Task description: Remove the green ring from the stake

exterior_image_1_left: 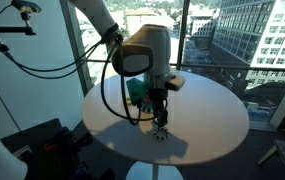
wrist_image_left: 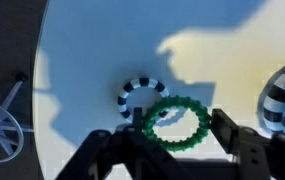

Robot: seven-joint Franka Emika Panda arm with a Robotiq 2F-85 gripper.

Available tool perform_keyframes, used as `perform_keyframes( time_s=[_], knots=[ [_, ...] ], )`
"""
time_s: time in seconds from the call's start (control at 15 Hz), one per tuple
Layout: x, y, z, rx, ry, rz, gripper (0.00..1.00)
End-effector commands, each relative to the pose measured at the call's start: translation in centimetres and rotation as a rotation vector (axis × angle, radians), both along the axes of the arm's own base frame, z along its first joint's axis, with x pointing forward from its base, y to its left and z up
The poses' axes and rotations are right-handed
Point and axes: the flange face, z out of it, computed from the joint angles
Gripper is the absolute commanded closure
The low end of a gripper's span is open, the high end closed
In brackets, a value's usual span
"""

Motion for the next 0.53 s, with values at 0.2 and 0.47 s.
perform_keyframes(
  time_s=[0.2,0.47],
  knots=[
    [1.02,-0.29,-0.3,-0.015,0.012,0.0,0.03],
    [0.96,0.15,0.13,-0.003,0.022,0.023,0.0]
  ],
)
